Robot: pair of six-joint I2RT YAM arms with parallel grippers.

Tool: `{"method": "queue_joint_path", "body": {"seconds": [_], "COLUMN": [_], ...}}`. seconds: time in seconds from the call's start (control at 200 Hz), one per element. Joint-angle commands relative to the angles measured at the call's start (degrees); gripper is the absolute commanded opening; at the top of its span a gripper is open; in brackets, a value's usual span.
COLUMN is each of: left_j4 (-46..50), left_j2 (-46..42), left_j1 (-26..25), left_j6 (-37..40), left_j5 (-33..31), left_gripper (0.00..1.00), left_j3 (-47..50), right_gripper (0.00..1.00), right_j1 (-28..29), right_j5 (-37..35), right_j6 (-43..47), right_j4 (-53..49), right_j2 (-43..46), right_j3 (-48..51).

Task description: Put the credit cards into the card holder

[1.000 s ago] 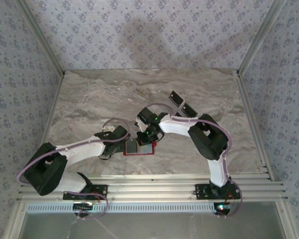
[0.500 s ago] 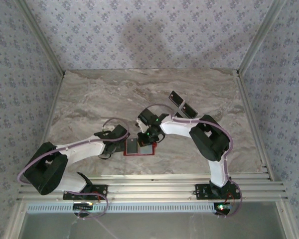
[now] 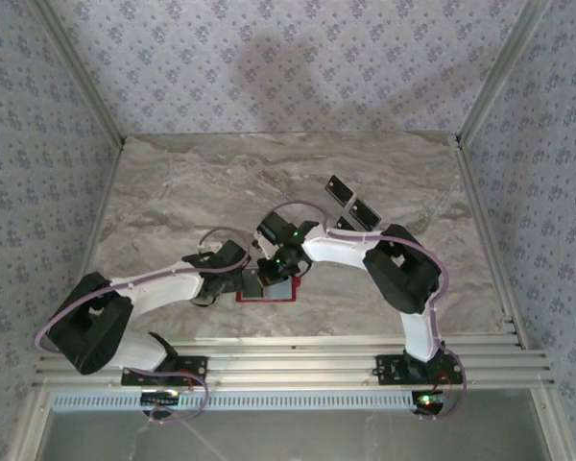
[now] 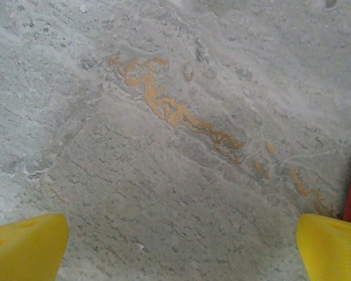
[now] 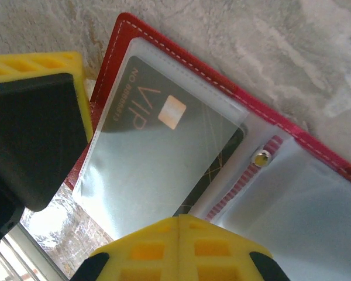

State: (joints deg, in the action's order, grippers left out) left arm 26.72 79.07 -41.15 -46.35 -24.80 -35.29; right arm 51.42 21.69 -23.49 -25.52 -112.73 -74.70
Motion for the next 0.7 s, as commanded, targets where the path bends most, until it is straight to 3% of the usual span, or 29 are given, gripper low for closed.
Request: {"method": "queue_joint_path", "body": {"seconds": [0.0,0.245,0.505,0.6,0.695], "left_j4": [-0.38,0.02,2.35,3.05,3.55], "left_j2": [0.6,-0.26,-3.97,-5.14,-6.09], "left_j1": [-0.15,-0.23,-0.23,-0.17,-0.24], "left_j6": [0.47,0.46,0.65,0.77,0.81], "left_j5": [0.45,0.33,-0.55,-0.59,-0.52], "left_gripper": [1.0,1.0,1.0,1.0,1.0], "left_j3": [1.01,0.75,0.15,-0.02,-0.13], "right_gripper": [0.0,0.01,0.39,0.46,0.47], "right_j1": [0.78,0.2,-2.6,-3.64,-4.0], "right_j5": [0.38,0.6,-4.98,-6.54,-7.23], "right_j6": [0.31,0.24,0.92,1.86,2.38], "right_j4": [-2.0,-2.35,-4.77,-5.45,-5.64], "right_j2": [-1.94,2.13,9.25,9.15,8.3], "right_j3": [-2.14,-1.73,2.17,2.71,2.47]}}
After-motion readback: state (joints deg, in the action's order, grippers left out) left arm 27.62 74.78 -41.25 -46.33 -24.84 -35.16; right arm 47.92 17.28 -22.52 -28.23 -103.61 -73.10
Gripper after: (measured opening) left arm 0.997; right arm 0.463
